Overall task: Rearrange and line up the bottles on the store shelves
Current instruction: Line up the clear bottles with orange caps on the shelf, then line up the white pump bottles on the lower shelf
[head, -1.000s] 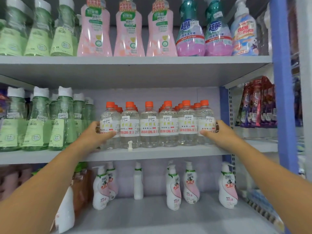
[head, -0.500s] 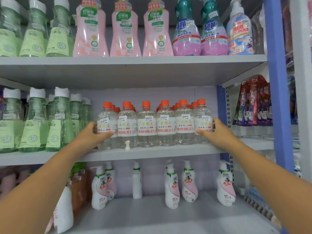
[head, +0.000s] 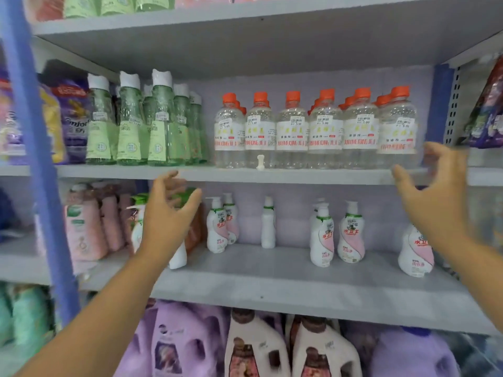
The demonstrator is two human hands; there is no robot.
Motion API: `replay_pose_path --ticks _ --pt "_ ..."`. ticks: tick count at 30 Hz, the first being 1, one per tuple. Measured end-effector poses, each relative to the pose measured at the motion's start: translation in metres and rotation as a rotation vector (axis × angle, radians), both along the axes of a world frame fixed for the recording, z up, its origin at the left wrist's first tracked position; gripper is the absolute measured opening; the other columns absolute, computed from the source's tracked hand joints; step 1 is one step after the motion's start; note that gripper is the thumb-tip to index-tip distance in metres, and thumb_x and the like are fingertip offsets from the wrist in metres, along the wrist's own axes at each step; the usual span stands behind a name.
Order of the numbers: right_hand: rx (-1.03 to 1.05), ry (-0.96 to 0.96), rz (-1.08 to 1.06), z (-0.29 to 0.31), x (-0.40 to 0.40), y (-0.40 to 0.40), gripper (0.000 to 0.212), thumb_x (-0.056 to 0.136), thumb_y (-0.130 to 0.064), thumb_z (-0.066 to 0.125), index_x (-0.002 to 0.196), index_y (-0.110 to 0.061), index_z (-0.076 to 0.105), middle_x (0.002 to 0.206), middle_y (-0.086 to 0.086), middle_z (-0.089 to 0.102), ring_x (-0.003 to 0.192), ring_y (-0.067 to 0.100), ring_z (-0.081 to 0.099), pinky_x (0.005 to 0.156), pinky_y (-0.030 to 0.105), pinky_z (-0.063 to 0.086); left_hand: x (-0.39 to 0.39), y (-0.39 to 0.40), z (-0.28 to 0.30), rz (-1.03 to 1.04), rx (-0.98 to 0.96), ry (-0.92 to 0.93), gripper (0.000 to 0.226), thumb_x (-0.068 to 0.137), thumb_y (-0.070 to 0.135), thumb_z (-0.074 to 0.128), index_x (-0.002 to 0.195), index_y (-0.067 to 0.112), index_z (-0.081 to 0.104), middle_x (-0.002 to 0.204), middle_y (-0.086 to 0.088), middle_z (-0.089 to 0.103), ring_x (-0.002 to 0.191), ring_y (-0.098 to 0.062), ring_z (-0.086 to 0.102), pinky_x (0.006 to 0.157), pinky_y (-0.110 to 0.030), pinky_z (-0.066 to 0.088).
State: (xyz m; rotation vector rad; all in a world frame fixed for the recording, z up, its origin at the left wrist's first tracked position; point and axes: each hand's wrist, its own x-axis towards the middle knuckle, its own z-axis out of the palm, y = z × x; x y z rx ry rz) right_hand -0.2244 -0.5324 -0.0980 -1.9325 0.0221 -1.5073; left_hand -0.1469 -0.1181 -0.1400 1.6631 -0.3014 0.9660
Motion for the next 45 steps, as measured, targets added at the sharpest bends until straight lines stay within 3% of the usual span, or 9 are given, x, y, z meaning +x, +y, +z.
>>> replay_pose_path --ticks 4,10,15,22,26,30,34,39,45 --pt "0.063 0.127 0.14 -0.089 0.009 0.039 0.045 0.09 -0.018 0.073 0.13 -0.012 0.052 0.124 0.007 0.052 0.109 0.015 0.05 0.096 0.03 0.04 0.012 0.041 -0.089 0.106 -0.133 0.254 0.033 0.092 0.024 0.074 0.118 0.024 0.055 0.119 0.0 0.062 0.111 -0.024 0.064 0.097 -0.045 0.053" --pt "0.248 0.517 0.312 -0.164 0.072 0.091 0.027 0.092 -0.017 0.071 0.116 -0.022 0.059 0.114 0.003 0.063 0.095 0.021 0.065 0.088 0.043 0.054 0.052 0.089 -0.116 0.338 -0.051 0.304 0.048 0.091 0.028 0.074 0.131 0.013 0.054 0.125 0.002 0.052 0.113 -0.019 0.055 0.097 -0.038 0.047" --pt "0.127 0.702 0.539 -0.167 0.12 0.202 0.015 0.092 -0.02 0.072 0.104 -0.023 0.063 0.104 -0.005 0.067 0.089 0.003 0.062 0.073 0.008 0.046 0.085 0.119 -0.126 0.244 -0.04 0.369 0.049 0.09 0.021 0.077 0.132 0.016 0.053 0.124 0.005 0.056 0.113 -0.011 0.054 0.098 -0.031 0.044" --pt "0.032 0.881 0.712 -0.15 0.203 0.369 0.056 0.089 -0.043 0.07 0.137 -0.023 0.049 0.122 -0.007 0.062 0.106 0.014 0.063 0.091 0.028 0.05 0.121 0.149 -0.137 0.155 -0.024 0.455 0.045 0.087 0.02 0.08 0.117 0.031 0.048 0.103 0.018 0.063 0.092 0.003 0.062 0.074 -0.014 0.046" --pt "0.064 0.95 0.64 -0.162 0.23 0.406 0.072 0.079 -0.057 0.072 0.137 -0.025 0.044 0.128 -0.002 0.061 0.113 0.021 0.063 0.085 0.028 0.048 0.128 0.167 -0.14 0.067 0.035 0.478 0.038 0.087 0.023 0.08 0.105 0.046 0.056 0.09 0.025 0.072 0.083 0.015 0.064 0.066 -0.012 0.049" --pt "0.063 0.904 0.612 -0.167 0.239 0.41 0.054 0.073 -0.053 0.076 0.118 -0.029 0.059 0.113 -0.009 0.067 0.101 0.012 0.067 0.086 0.031 0.057 0.122 0.176 -0.143 -0.01 0.052 0.465 0.038 0.088 0.021 0.078 0.107 0.046 0.058 0.091 0.04 0.067 0.085 0.014 0.063 0.064 -0.008 0.051" --pt "0.139 0.892 0.676 -0.167 0.229 0.382 0.039 0.075 -0.038 0.079 0.107 -0.037 0.058 0.105 -0.016 0.067 0.087 -0.002 0.065 0.067 0.014 0.053 0.123 0.172 -0.15 -0.077 0.05 0.461 0.036 0.082 0.025 0.083 0.108 0.043 0.064 0.098 0.027 0.073 0.089 0.004 0.069 0.075 -0.02 0.056" --pt "0.18 0.848 0.642 -0.159 0.213 0.311 0.041 0.077 -0.026 0.083 0.108 -0.039 0.06 0.104 -0.019 0.071 0.086 -0.012 0.065 0.07 0.009 0.05 0.139 0.126 -0.148 -0.249 0.081 0.491 0.042 0.081 0.021 0.084 0.109 0.047 0.065 0.105 0.018 0.075 0.095 -0.005 0.072 0.083 -0.034 0.06" --pt "0.298 0.817 0.544 -0.16 0.184 0.214 0.038 0.08 -0.018 0.084 0.105 -0.036 0.062 0.101 -0.02 0.071 0.082 -0.016 0.065 0.07 0.01 0.054 0.152 0.052 -0.147 -0.393 0.091 0.488 0.048 0.082 0.014 0.083 0.113 0.044 0.063 0.103 0.015 0.077 0.095 -0.006 0.073 0.078 -0.027 0.06"
